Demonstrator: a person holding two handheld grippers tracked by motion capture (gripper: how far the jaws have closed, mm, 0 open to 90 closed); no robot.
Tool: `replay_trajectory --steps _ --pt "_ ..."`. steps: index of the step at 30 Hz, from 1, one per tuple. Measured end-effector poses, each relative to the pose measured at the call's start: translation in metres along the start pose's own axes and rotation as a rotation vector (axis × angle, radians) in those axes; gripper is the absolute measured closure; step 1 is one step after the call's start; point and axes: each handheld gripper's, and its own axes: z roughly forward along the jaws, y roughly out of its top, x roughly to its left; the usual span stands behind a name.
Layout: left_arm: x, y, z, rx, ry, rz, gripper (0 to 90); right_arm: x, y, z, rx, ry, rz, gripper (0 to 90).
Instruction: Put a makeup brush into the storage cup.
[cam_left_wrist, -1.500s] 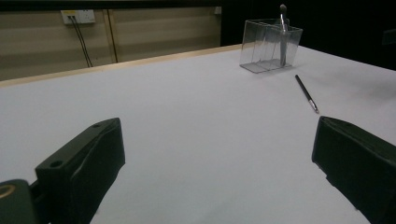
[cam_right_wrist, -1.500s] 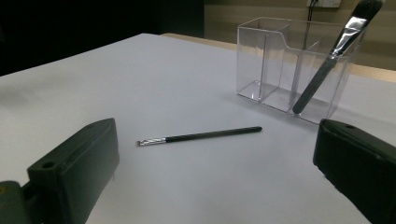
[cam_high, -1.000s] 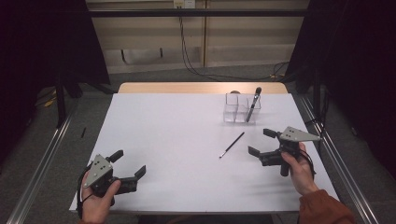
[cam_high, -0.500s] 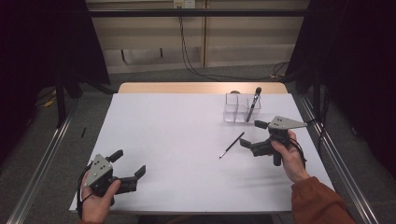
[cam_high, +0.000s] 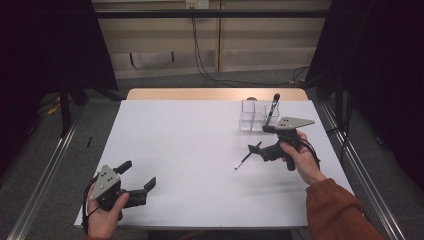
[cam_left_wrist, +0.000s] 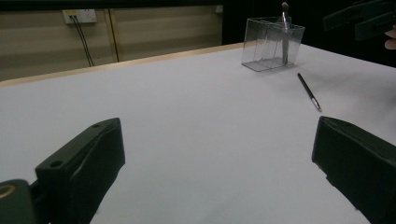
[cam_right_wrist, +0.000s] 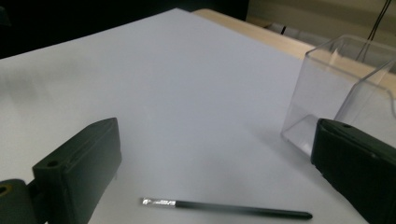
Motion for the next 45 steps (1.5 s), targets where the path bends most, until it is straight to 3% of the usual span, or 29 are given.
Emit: replay_trajectory --steps 5,9,11,15,18,24,31,42,45 --pt "-0.001 -0.001 0.002 0.004 -0.001 -0.002 2.4 -0.004 0.002 0.000 0.096 0.023 -0.011 2.8" --pt "-0.001 0.000 0.001 0.004 0.001 0.005 2.5 -0.009 0.003 0.002 0.206 0.090 -0.037 4.0" --pt "-0.001 0.000 0.001 0.004 0.002 0.006 2.5 -0.010 0.004 0.003 0.229 0.082 -0.054 7.4" --pt "-0.002 0.000 0.002 0.004 -0.002 0.006 2.5 -0.014 0.005 0.005 0.291 0.103 -0.062 3.5" --pt "-0.003 0.000 0.003 0.007 -0.009 0.014 2.5 -0.017 0.007 0.008 0.372 0.166 -0.072 2.8" --pt "-0.002 0.000 0.002 0.011 -0.008 0.014 2.5 -0.020 0.009 0.014 0.488 0.184 -0.097 3.3" --pt "-0.002 0.000 0.003 0.011 -0.009 0.013 2.5 -0.015 0.010 0.025 0.583 0.165 -0.184 3.6" --pt "-0.001 0.000 0.002 0.003 -0.003 0.004 2.5 -0.006 0.015 0.047 0.664 0.223 -0.293 4.8" --pt "-0.001 0.000 0.002 0.004 -0.006 0.005 2.5 -0.005 0.016 0.053 0.688 0.238 -0.304 4.9"
